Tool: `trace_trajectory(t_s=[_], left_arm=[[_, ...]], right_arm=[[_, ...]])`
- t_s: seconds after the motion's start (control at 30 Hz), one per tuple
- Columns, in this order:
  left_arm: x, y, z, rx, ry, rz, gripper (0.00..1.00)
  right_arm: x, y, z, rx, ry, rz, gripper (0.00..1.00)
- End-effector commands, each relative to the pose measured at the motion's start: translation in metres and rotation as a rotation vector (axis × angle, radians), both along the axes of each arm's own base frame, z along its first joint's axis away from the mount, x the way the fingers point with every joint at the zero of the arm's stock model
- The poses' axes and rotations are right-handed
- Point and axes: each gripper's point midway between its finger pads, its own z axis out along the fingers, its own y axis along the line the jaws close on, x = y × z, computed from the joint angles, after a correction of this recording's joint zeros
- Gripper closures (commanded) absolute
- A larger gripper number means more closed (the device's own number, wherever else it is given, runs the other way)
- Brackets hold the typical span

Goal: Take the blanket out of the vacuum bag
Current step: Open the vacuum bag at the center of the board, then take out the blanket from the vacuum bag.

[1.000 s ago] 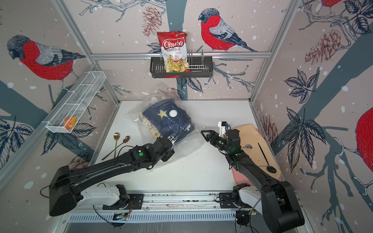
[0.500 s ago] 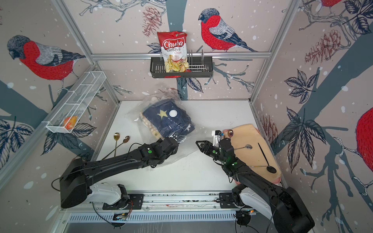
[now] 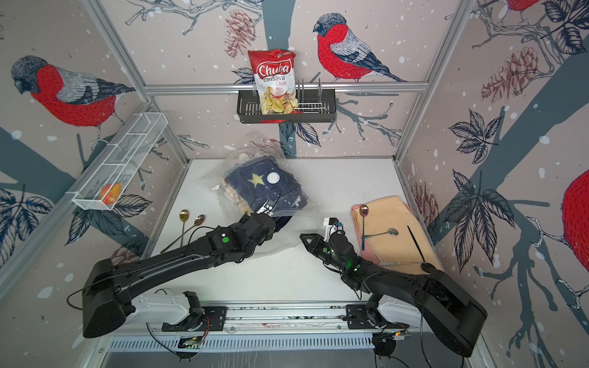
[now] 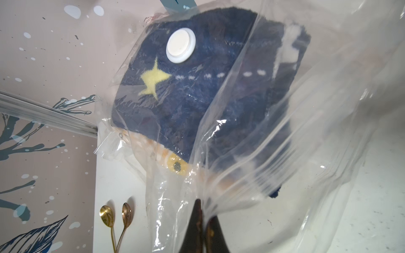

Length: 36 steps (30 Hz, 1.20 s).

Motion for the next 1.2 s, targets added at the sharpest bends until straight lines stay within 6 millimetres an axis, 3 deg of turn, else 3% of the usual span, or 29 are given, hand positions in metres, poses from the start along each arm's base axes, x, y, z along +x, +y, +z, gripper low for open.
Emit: trace_trajectory(t_s=[0.0, 0.17, 0.43, 0.8, 0.97, 1.17], left_arm=[[0.003, -0.015, 0.02, -0.11, -0.03, -0.024, 1.0], [0.007, -0.027, 0.032, -0.135, -0.019, -0.032, 1.0], [0.016, -0.024, 0.034, -0.125, -0.058, 0.017, 1.0], [0.01, -0.006, 0.041, -0.217, -0.104, 0.003, 1.0], [0.012, -0.003, 0.041, -0.244, -0.089, -0.006, 1.0], [0.013, -0.003, 0.039, -0.257, -0.071, -0.013, 1.0]], right_arm=[[0.014, 0.018, 0.029, 0.11, -0.052, -0.011, 0.69], [0.032, 0.042, 0.022, 0.143, -0.009, -0.008, 0.41], [0.054, 0.065, -0.003, 0.154, 0.04, 0.035, 0.29], [0.09, 0.066, -0.038, 0.093, 0.115, -0.01, 0.27], [0.098, 0.075, -0.04, 0.091, 0.111, -0.007, 0.3], [0.092, 0.08, -0.022, 0.094, 0.07, 0.01, 0.43]])
